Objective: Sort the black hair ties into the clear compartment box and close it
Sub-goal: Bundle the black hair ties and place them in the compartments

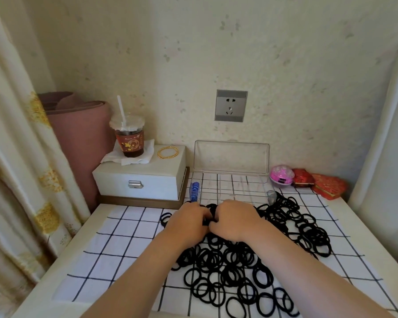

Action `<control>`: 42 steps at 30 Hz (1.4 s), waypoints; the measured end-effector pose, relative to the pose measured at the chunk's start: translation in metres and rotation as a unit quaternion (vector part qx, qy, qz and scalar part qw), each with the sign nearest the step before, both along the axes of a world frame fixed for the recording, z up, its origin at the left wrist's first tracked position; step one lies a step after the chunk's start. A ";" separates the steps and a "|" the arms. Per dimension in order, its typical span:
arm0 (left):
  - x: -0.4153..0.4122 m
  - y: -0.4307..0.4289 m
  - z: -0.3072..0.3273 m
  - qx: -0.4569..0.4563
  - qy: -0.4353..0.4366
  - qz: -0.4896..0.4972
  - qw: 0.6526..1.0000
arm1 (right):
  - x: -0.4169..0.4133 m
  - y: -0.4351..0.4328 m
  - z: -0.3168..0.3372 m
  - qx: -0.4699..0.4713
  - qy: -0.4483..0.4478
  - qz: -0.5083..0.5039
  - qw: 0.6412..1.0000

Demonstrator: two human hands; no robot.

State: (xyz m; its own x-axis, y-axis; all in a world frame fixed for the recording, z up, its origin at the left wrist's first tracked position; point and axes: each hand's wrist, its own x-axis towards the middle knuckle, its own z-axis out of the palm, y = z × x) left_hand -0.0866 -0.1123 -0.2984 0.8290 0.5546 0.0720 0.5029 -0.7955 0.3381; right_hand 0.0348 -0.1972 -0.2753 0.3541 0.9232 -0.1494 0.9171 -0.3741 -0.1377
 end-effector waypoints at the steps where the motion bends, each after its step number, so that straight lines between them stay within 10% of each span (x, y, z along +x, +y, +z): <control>1: -0.001 0.001 0.000 -0.006 0.001 0.006 1.000 | 0.000 0.001 0.002 -0.019 0.000 -0.001 1.000; 11: -0.005 0.004 0.014 -0.181 -0.082 0.070 0.977 | 0.005 0.000 0.003 0.007 0.176 -0.030 0.984; 17: -0.008 0.008 0.027 -0.398 -0.225 0.148 0.877 | 0.012 0.000 0.019 0.108 0.497 -0.186 0.841; 22: -0.010 0.007 0.026 -0.488 -0.235 0.160 0.825 | 0.005 0.002 0.018 0.154 0.576 -0.229 0.769; 30: -0.017 0.017 0.030 -0.529 -0.281 0.204 0.774 | 0.001 0.009 0.014 0.255 0.547 -0.251 0.757; 42: -0.019 0.012 0.033 -0.545 -0.251 0.124 0.790 | -0.003 0.001 0.028 0.230 0.531 -0.112 0.808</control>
